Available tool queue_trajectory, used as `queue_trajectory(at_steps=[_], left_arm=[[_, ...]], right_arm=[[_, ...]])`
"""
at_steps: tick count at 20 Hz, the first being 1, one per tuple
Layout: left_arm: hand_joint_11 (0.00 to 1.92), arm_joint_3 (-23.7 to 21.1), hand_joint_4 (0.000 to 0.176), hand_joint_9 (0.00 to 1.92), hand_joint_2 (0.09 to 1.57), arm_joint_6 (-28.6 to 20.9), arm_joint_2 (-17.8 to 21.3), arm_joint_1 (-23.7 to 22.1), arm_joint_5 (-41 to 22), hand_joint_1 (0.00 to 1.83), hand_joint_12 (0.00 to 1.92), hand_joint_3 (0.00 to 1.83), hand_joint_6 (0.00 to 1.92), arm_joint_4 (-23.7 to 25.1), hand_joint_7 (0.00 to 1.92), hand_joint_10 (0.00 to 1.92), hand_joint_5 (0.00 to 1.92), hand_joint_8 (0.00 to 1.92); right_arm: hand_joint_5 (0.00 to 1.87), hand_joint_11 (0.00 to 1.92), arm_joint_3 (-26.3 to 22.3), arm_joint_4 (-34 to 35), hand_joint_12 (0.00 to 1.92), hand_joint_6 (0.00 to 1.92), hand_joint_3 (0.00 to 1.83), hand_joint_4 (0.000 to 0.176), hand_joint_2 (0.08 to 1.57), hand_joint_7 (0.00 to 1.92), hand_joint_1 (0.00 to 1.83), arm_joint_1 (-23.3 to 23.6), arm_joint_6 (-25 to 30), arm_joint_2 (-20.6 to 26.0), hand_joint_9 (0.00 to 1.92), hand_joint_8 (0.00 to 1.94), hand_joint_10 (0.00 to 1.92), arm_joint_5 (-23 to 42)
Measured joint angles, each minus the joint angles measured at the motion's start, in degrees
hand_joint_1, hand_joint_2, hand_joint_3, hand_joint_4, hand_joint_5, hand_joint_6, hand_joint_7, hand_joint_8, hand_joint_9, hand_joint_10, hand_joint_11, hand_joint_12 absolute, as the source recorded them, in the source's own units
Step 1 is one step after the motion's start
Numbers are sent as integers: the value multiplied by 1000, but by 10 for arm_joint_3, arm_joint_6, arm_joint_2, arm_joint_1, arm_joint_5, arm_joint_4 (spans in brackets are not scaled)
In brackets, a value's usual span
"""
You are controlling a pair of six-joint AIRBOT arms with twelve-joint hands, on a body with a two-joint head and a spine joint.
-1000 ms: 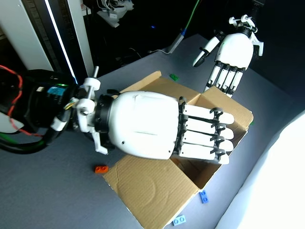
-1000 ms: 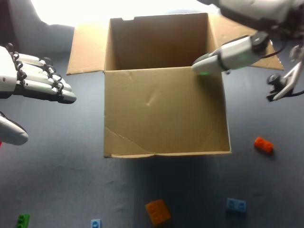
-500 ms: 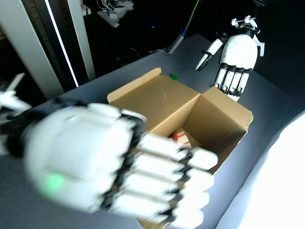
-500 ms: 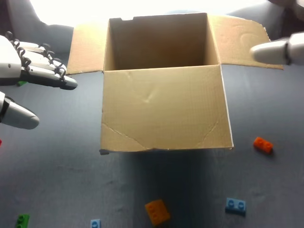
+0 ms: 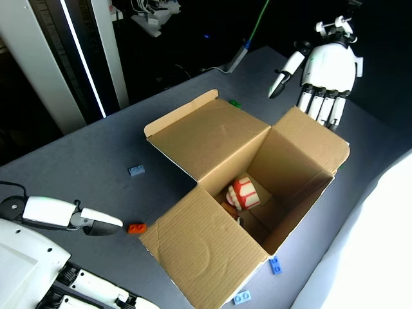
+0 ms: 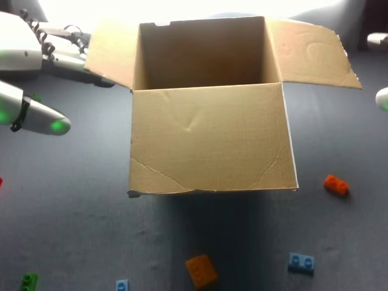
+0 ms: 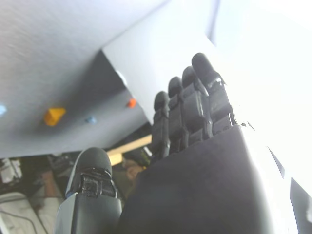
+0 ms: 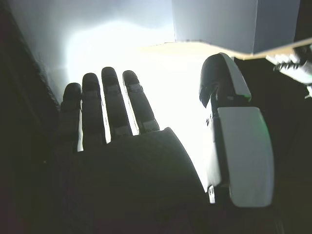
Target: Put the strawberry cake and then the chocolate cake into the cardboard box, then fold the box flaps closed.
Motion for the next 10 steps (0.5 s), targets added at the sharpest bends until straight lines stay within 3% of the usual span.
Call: queue_trajectory(at_steps=[2, 4, 5, 7, 9, 10], left_arm=[[0, 0, 27, 167, 1241, 0, 0, -17, -1, 0, 664, 0, 2, 10, 180, 2, 138, 2], [0, 0, 38, 161, 1241, -2, 0, -40, -5, 0, 581, 0, 2, 26, 166, 0, 125, 2], [0, 0, 37, 161, 1242, -2, 0, -48, -6, 0, 572, 0, 4, 32, 169, 0, 127, 4], [0, -2, 34, 173, 1245, -3, 0, -63, -7, 0, 608, 0, 6, 48, 181, 4, 138, 5], [0, -11, 23, 165, 1254, -4, 0, -77, -6, 0, 619, 4, 7, 63, 178, 1, 145, 2], [0, -15, 27, 162, 1252, -5, 0, -82, -7, 0, 622, 3, 1, 69, 169, 0, 119, 0]], right_arm=[[132, 0, 0, 0, 221, 1, 5, 0, 1208, 158, 21, -12, 2, -6, 126, 2, 5, 0], [140, 0, -2, -1, 308, 5, 1, 0, 1205, 163, 0, -25, 0, -13, 136, 5, 6, 0], [143, 0, -2, -1, 379, 4, 0, 0, 1205, 174, 0, -29, -5, -16, 151, 5, 9, 0], [105, 0, -2, -1, 297, 5, 0, 0, 1205, 151, 0, -47, -8, -23, 128, 3, 6, 10], [97, 0, -2, -1, 340, 1, 0, 0, 1197, 144, 0, -70, -20, -34, 121, 0, 1, 20], [103, 0, -2, -1, 339, 4, 0, 0, 1194, 144, 0, -79, -29, -41, 126, 1, 3, 27]])
